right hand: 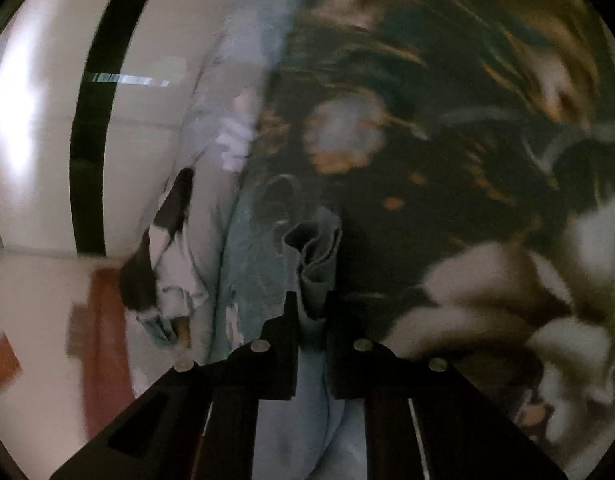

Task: Fold clothes
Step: 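Grasp the leg hem of the sweatpants with the right gripper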

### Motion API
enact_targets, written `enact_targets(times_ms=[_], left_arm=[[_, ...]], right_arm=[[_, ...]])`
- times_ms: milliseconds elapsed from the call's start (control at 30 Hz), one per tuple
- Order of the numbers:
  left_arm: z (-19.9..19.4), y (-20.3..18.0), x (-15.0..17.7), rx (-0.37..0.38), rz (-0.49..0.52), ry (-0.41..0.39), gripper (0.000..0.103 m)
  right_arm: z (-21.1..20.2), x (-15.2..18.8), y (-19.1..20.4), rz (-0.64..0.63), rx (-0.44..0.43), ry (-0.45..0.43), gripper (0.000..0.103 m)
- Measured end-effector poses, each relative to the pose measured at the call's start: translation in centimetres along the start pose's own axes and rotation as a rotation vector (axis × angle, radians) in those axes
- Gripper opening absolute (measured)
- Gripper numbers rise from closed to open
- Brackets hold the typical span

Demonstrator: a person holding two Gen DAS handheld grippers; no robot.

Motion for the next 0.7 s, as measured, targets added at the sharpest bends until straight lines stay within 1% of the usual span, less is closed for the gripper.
enact_targets(times_ms=[67, 133, 167, 233, 300, 367, 433, 500, 633, 700], left_arm=[[-0.4, 1.3, 0.0, 0.003, -0.037, -0.011, 0.063], [-0.9, 2.7, 0.1, 0.007, -0.075, -0.029, 0.063], [-1.1, 3.4, 0.0, 0.008, -0.094, -0.039, 0.063], [-1.8, 5.1, 0.0, 0.003, -0.132, -0.060, 0.063], [-2.3, 6.9, 0.0, -0.005, -0.168, -0.078, 0.063], [-3.0, 8.8, 0.1, -0.013, -0.208, -0.094, 0.063], [-3.4, 10.6, 0.3, -0.015, -0.251, -0.106, 0.063], [-3.9, 12.2, 0.5, -0.012, -0.293, -0.120, 0.063], [-4.2, 15.0, 1.1, -0.019, -0.351, -0.128, 0.063], [-4.2, 16.1, 1.4, -0.019, -0.375, -0.129, 0.063]], right_arm=[[-0.5, 0.6, 2.3, -0.088, 0.008, 0.005, 0.011], [-0.4, 2.3, 6.0, -0.214, 0.013, 0.026, 0.011], [-0.3, 3.1, 7.1, -0.254, 0.012, 0.039, 0.011], [0.7, 5.8, 10.4, -0.365, 0.010, 0.089, 0.010], [2.5, 9.3, 13.1, -0.467, 0.015, 0.154, 0.011], [5.0, 13.7, 15.0, -0.554, 0.025, 0.241, 0.010], [7.6, 17.6, 15.8, -0.606, 0.051, 0.313, 0.010], [9.7, 21.1, 15.7, -0.638, 0.082, 0.368, 0.011], [13.8, 28.0, 14.7, -0.696, 0.149, 0.468, 0.010], [15.2, 31.1, 13.6, -0.721, 0.182, 0.509, 0.010]])
Point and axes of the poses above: each gripper's, at about its wrist camera, not at the fingertips, and z roughly the way its jaws point, y to its left, x to its underside, the point moved 7 cm from there along z, roughly the way its jaws point, and after that the axes turned 8 degrees about z, right-handed, at the moved point
